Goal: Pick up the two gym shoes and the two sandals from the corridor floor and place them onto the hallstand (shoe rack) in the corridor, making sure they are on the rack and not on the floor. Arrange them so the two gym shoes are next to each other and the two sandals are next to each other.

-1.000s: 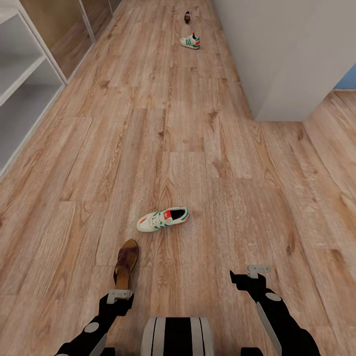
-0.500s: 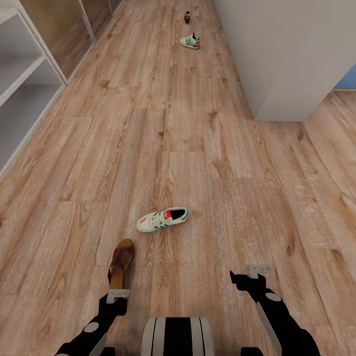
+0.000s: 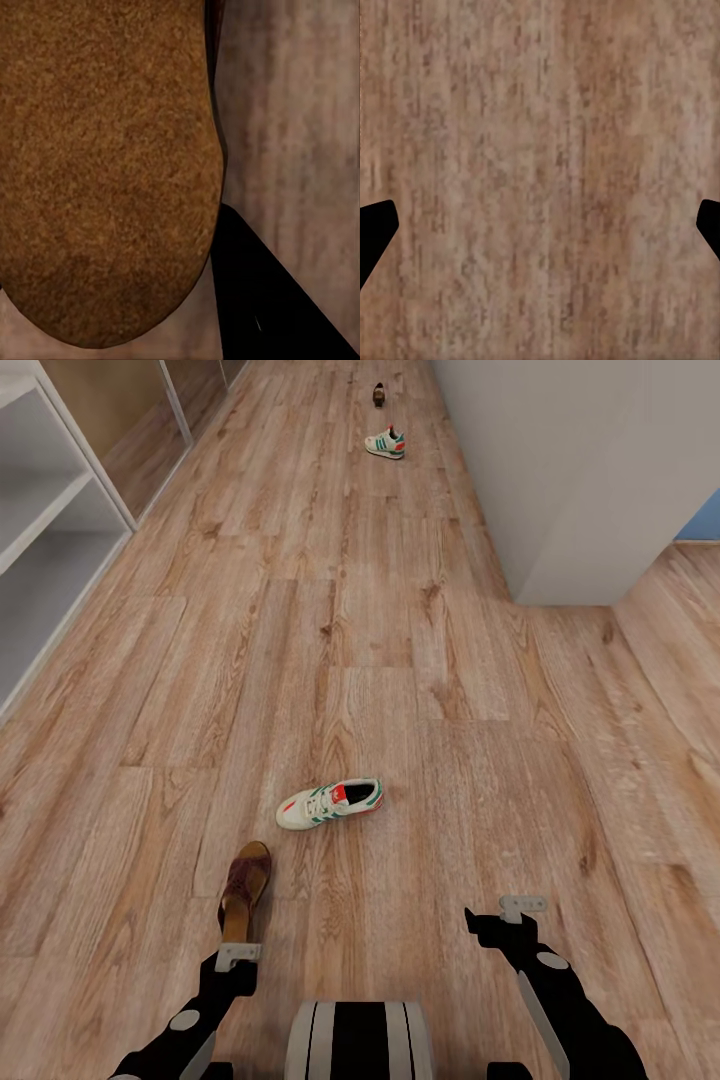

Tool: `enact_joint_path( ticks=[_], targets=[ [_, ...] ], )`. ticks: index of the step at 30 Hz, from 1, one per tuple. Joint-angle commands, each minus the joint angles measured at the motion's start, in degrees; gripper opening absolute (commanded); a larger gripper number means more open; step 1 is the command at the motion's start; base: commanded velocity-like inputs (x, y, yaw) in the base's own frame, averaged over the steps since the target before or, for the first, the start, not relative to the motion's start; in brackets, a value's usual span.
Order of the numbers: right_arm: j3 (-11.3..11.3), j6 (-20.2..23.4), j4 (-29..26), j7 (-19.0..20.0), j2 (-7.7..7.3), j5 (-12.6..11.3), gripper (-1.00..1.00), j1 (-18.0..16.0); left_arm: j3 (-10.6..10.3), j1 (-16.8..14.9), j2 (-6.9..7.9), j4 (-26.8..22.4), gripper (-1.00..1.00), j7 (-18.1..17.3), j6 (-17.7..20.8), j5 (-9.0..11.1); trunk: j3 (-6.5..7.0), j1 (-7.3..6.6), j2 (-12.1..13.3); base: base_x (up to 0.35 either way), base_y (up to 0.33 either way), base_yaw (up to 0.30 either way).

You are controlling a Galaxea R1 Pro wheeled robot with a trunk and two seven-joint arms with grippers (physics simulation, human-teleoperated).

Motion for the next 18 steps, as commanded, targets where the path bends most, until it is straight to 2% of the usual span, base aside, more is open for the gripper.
enact_joint_path(
  ticks=[1,9,18],
  targets=[
    [0.01,0.29,-0.09,-0.02,-0.01,-0.39,1.00,0.00,-0.21,-0.02,0.03,0.04,-1.00,-0.07,-0.14,-0.12,-0.03,-0.01,-0.01,0.000,0.000,0.000],
    [0.09,0.26,-0.07,-0.02,-0.01,-0.38,1.00,0.00,-0.21,-0.02,0.03,0.04,-1.00,-0.12,-0.14,-0.12,-0.03,-0.01,-0.01,0.000,0.000,0.000],
    [0.13,0.14,0.04,0.01,-0.01,-0.30,1.00,0.00,-0.21,-0.02,0.03,0.04,-1.00,-0.11,-0.14,-0.12,1.96,-0.24,0.11,0.000,0.000,0.000]
  ],
)
